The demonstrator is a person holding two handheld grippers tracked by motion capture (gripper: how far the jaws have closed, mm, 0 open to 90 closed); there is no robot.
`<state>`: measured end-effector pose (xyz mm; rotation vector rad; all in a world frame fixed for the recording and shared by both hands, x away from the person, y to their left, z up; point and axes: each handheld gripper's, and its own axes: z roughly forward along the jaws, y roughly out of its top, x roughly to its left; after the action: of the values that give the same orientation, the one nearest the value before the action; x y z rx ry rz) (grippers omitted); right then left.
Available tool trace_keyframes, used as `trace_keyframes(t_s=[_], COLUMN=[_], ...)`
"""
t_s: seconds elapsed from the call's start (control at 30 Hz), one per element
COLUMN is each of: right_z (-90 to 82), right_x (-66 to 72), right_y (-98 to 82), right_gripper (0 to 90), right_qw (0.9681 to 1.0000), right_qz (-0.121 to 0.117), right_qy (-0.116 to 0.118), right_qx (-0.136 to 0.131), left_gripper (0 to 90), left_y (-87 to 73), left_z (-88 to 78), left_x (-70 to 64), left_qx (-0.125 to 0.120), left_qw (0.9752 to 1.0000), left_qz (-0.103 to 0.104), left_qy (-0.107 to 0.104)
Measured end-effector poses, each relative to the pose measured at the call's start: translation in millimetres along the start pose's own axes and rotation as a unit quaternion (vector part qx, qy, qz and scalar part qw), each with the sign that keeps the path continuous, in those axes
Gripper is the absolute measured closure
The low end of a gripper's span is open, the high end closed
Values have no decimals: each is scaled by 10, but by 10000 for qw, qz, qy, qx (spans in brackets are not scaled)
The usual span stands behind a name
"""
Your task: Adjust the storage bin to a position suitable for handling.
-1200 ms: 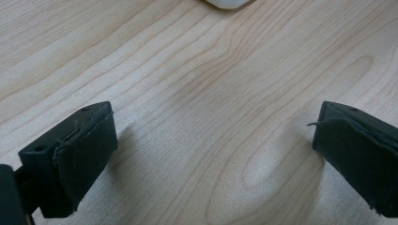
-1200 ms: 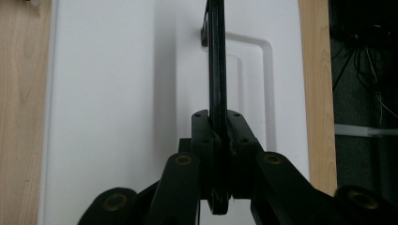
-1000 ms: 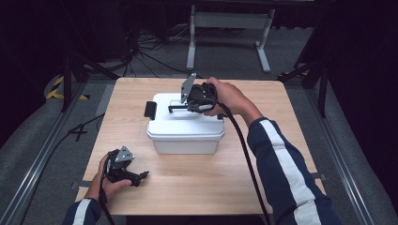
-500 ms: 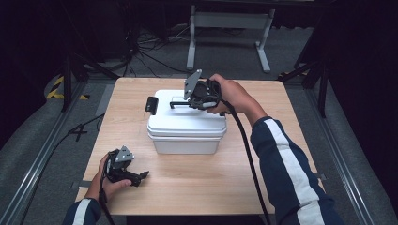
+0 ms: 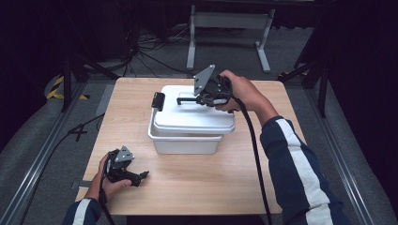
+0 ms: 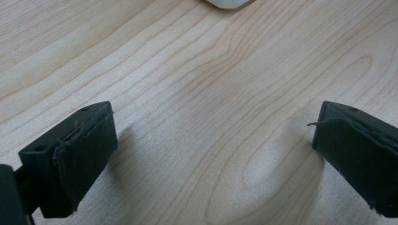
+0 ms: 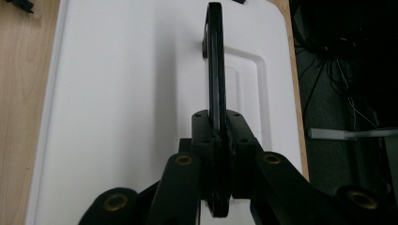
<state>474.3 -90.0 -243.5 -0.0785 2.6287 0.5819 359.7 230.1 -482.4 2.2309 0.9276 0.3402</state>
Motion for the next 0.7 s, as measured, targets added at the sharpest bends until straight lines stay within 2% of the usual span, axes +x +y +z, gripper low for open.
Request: trace_keyframes(t_s=[0.03,0.07,0.17,0.43,0.7], right_z=[-22,-40,-103,-278,-476], right_x=[-15,-7,-12,-16,14], right_y=[-21,-33,-83,-244,-497], right_gripper=[845,845,845,844,844], right_qw=[10000,10000,10000,9998,9994], right_qz=[-62,-1,-44,62,217], right_qy=[6,-6,-50,-124,-241], right_qx=[-52,-32,-71,-147,-138], left_gripper=[7,7,7,7,7], left_y=[0,0,0,0,1], left_z=[0,0,0,0,1], left_x=[-1,-1,-1,-1,1], left_qx=[0,0,0,0,-12], left_qw=[10000,10000,10000,10000,10000], left_qz=[-3,-4,-5,-7,8], left_qy=[0,1,1,0,5])
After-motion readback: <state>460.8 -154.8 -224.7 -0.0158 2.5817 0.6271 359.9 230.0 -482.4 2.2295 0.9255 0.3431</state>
